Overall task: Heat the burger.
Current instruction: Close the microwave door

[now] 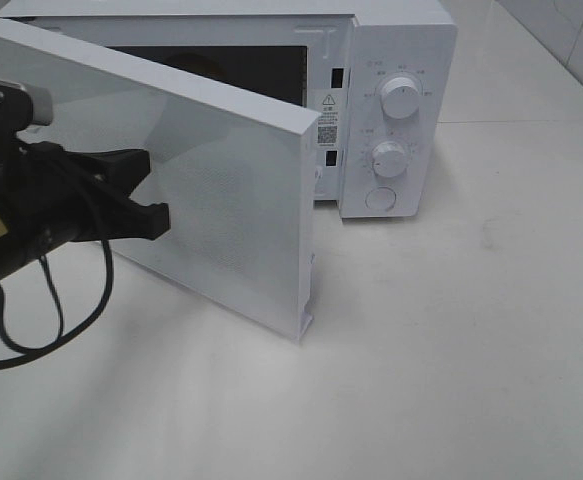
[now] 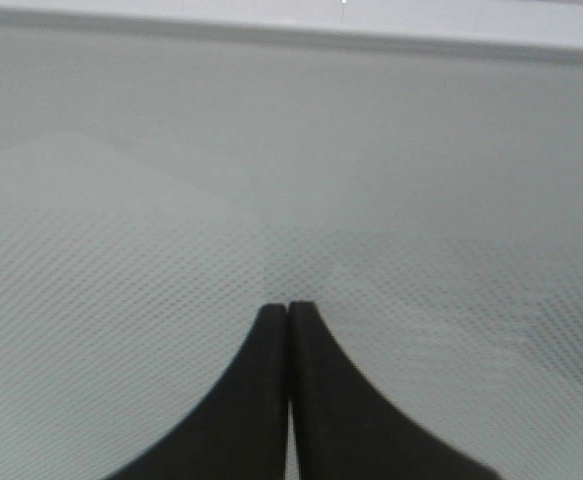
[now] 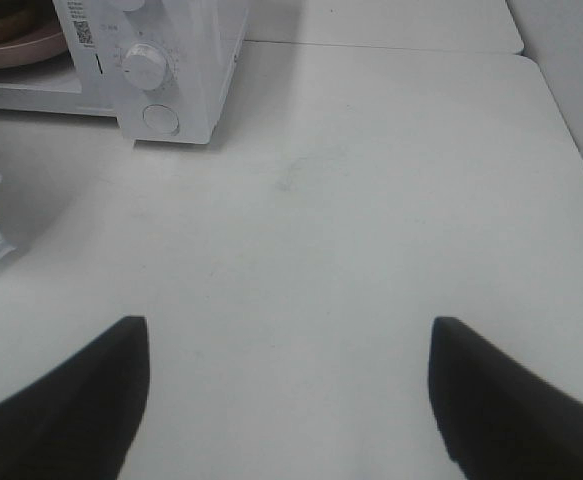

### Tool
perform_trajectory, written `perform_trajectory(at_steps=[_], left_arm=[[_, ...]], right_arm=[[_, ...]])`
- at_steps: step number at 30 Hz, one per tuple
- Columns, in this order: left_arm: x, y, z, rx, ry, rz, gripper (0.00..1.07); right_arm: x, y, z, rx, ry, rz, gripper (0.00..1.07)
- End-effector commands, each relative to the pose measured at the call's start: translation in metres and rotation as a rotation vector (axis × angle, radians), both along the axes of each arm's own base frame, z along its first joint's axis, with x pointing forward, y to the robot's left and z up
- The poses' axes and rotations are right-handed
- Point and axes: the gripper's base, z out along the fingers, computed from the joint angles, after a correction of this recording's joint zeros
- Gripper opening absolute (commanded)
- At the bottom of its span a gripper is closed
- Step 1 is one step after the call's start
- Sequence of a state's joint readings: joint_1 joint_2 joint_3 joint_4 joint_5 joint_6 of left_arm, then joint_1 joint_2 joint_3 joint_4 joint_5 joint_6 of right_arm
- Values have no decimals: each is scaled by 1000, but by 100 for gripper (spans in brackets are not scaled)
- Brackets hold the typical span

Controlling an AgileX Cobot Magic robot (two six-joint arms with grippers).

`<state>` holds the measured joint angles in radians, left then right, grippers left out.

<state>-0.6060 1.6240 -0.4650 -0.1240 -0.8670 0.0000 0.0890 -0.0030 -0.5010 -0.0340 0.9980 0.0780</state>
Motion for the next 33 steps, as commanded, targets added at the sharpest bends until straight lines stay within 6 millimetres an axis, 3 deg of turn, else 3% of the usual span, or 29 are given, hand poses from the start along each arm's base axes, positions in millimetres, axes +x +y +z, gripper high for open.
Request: perform_trajectory(at_steps=[1,3,12,14,33], left_arm=[[4,-12,2,-1,-3,-1,0],[12,-33,4,22,3,-9,0],[30,-64,8,-2,-1,20,0],[41,-81,8,4,8,1,0],[91,-121,18,-37,4,77,0]], right_arm=[[-4,0,-1,4,-28,-4,75],[-4,0,-1,4,-28,-4,75],[-4,0,-1,4,-28,-4,75],[-4,0,-1,4,-28,-4,75],[-4,0,-1,4,-28,-4,75]])
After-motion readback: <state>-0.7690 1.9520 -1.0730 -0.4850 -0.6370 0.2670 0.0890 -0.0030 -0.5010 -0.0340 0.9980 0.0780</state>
